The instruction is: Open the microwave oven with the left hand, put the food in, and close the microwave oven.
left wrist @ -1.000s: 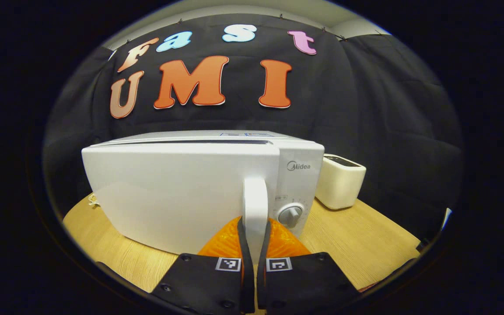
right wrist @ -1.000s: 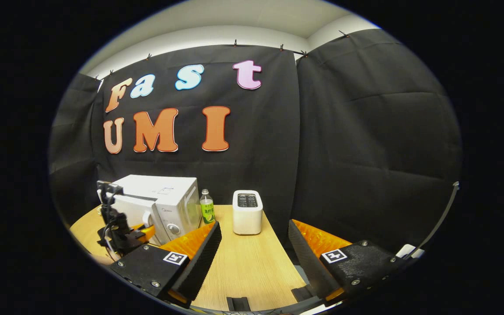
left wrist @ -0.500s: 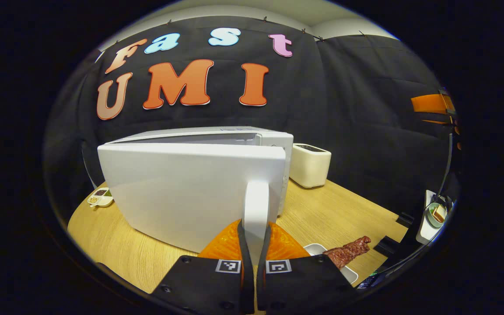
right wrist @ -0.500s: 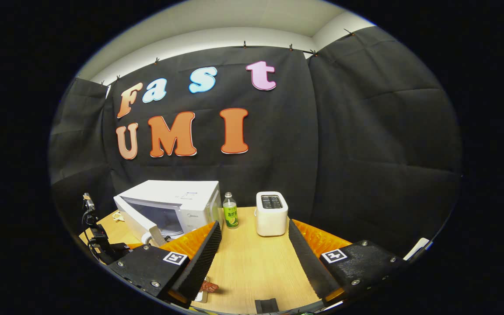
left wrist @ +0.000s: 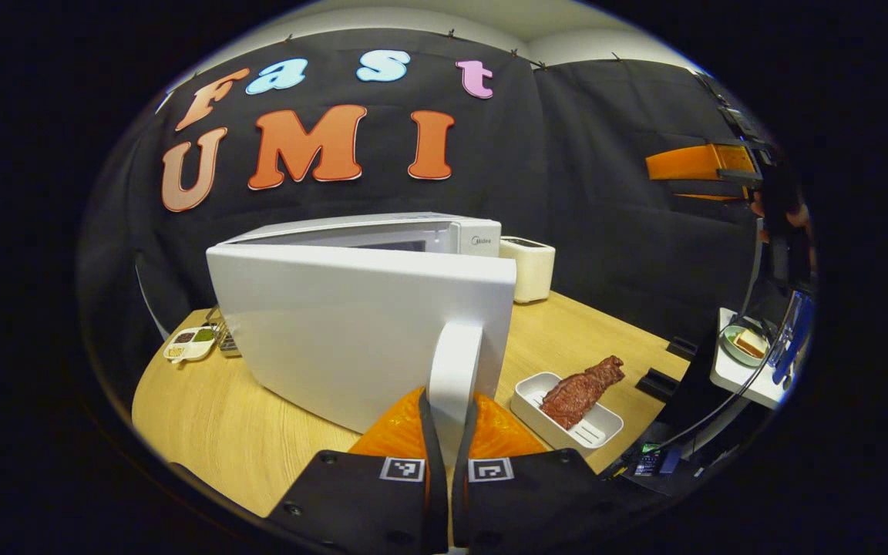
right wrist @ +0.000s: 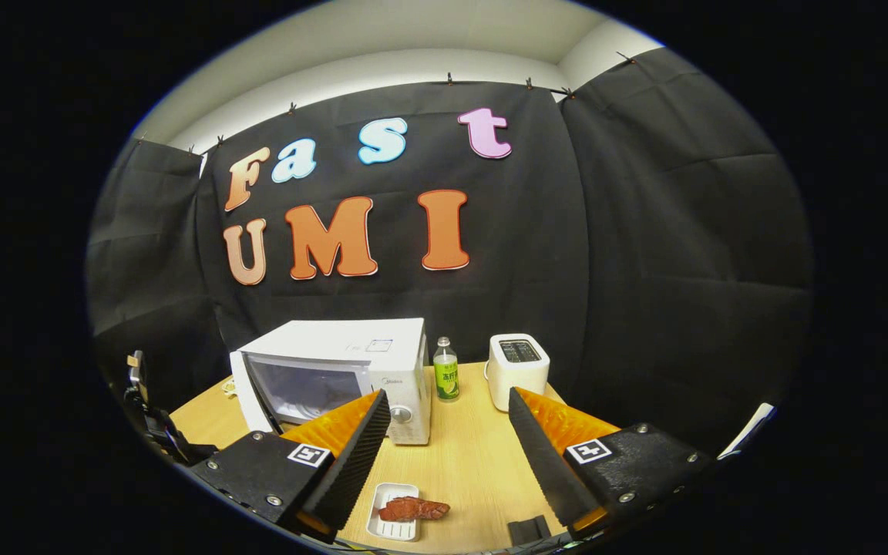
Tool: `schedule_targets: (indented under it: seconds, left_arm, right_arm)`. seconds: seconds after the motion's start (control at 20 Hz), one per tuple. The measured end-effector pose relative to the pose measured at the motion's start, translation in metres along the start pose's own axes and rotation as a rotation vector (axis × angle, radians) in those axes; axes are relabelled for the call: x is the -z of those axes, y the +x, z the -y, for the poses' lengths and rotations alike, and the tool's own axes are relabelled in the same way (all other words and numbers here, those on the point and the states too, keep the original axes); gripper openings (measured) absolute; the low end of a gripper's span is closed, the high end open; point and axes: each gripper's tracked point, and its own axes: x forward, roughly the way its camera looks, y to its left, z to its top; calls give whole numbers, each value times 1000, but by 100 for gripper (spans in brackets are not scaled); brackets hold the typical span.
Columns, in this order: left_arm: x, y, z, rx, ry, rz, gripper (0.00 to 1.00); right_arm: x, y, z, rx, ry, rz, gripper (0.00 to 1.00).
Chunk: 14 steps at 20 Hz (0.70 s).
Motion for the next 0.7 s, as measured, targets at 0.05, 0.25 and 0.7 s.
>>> schedule_targets:
  seconds: [0.05,0.25,0.7]
  left_arm:
    - [3,-9,-6,2,8,-4,6]
    - [16,-45,-26,17,14,-11,4]
    - [35,-97,-83,-14,49,2,19]
  right_arm:
    - [2,1,-6,3,4,-3,96]
    - [11,3,-36,7,31,-12,96]
    - [77,16,-67,47,179,-68,95]
